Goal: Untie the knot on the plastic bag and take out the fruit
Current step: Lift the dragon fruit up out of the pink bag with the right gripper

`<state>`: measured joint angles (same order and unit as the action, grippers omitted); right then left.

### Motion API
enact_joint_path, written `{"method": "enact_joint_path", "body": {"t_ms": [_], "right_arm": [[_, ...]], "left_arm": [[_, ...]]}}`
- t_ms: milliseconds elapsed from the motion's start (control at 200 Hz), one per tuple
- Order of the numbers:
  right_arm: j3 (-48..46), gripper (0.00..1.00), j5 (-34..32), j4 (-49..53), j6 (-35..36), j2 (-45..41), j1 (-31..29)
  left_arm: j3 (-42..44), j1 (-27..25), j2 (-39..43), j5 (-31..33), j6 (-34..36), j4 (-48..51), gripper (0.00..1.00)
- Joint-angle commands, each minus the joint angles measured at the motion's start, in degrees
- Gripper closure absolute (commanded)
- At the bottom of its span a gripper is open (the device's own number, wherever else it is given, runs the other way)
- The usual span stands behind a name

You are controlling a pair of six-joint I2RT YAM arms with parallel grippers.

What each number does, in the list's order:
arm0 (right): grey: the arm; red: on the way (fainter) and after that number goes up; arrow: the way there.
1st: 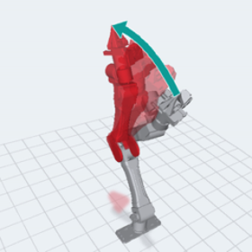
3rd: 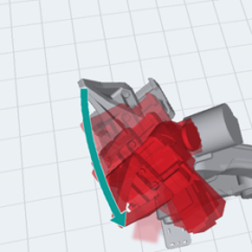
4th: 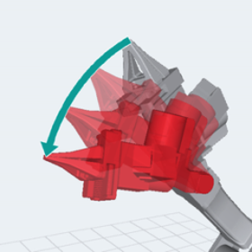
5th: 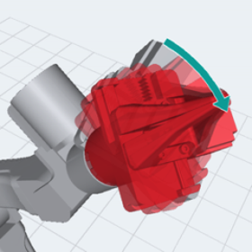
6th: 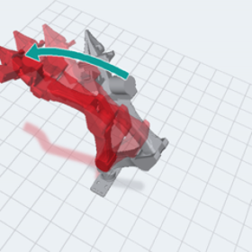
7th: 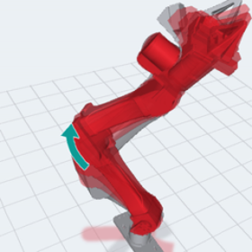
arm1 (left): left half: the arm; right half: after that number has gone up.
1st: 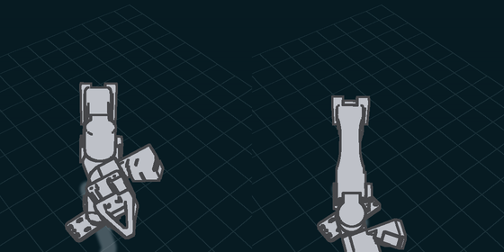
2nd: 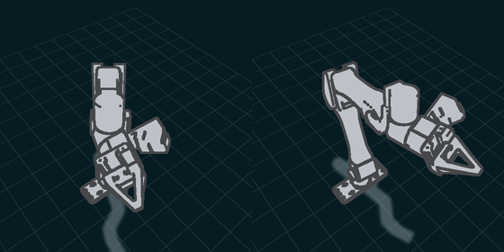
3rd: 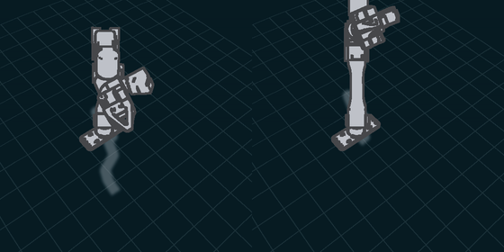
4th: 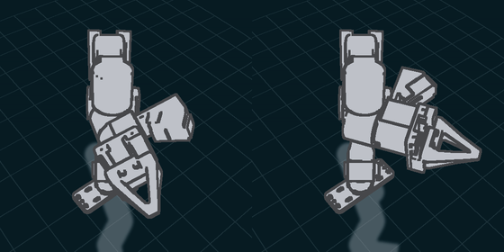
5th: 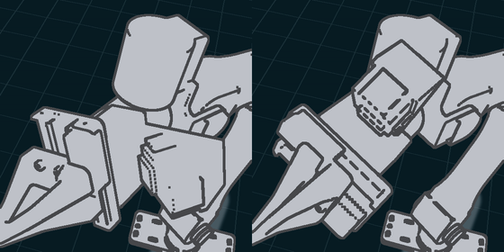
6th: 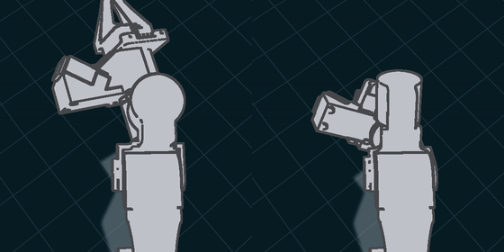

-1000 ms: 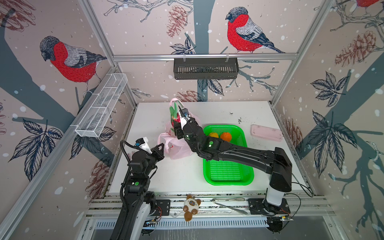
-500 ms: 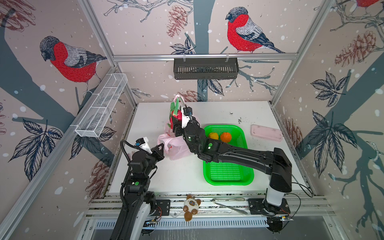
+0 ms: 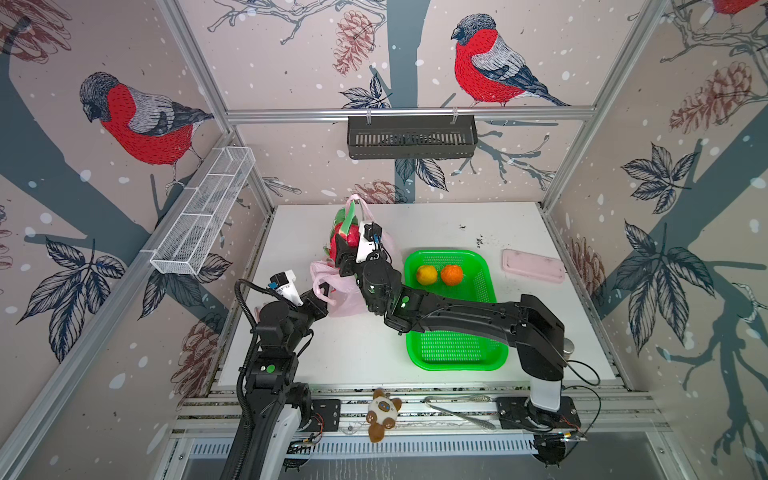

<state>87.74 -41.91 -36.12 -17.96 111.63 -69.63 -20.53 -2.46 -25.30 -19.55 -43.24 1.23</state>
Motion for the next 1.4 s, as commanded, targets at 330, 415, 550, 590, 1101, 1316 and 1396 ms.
{"method": "enact_joint_path", "body": {"t_ms": [330, 415, 550, 590, 1101, 1316, 1396], "right_arm": [[1.8, 0.85, 2.0, -11.0, -2.8, 6.2, 1.3], [2.4, 0.85, 2.5, -11.0, -2.0, 6.8, 2.1], [3.7, 0.85, 3.8, -11.6, -0.2, 7.6, 3.5], [4.1, 0.85, 4.4, -11.9, 0.5, 7.8, 3.8], [-3.0, 0.84, 8.0, -18.9, 4.4, -2.8, 1.5], [-9.9, 0.84, 7.3, -21.6, 3.7, -9.3, 0.6], [-11.7, 0.84, 6.8, -21.3, 3.2, -10.7, 0.5]], "left_arm": [[-1.9, -0.1, 3.2, -3.7, 0.7, 2.5, 1.0], [-1.8, 0.0, 3.7, -4.3, 0.8, 2.1, 1.0], [-1.6, 0.0, 4.3, -5.1, 1.0, 2.6, 1.0], [-1.5, 0.0, 4.4, -5.3, 1.1, 2.9, 1.0], [1.8, 0.0, 2.2, -0.2, 1.2, 2.4, 1.0], [1.6, 0.0, -1.9, 3.6, 1.2, -0.1, 1.0], [1.3, -0.1, -2.9, 4.2, 1.1, -0.9, 1.0]]}}
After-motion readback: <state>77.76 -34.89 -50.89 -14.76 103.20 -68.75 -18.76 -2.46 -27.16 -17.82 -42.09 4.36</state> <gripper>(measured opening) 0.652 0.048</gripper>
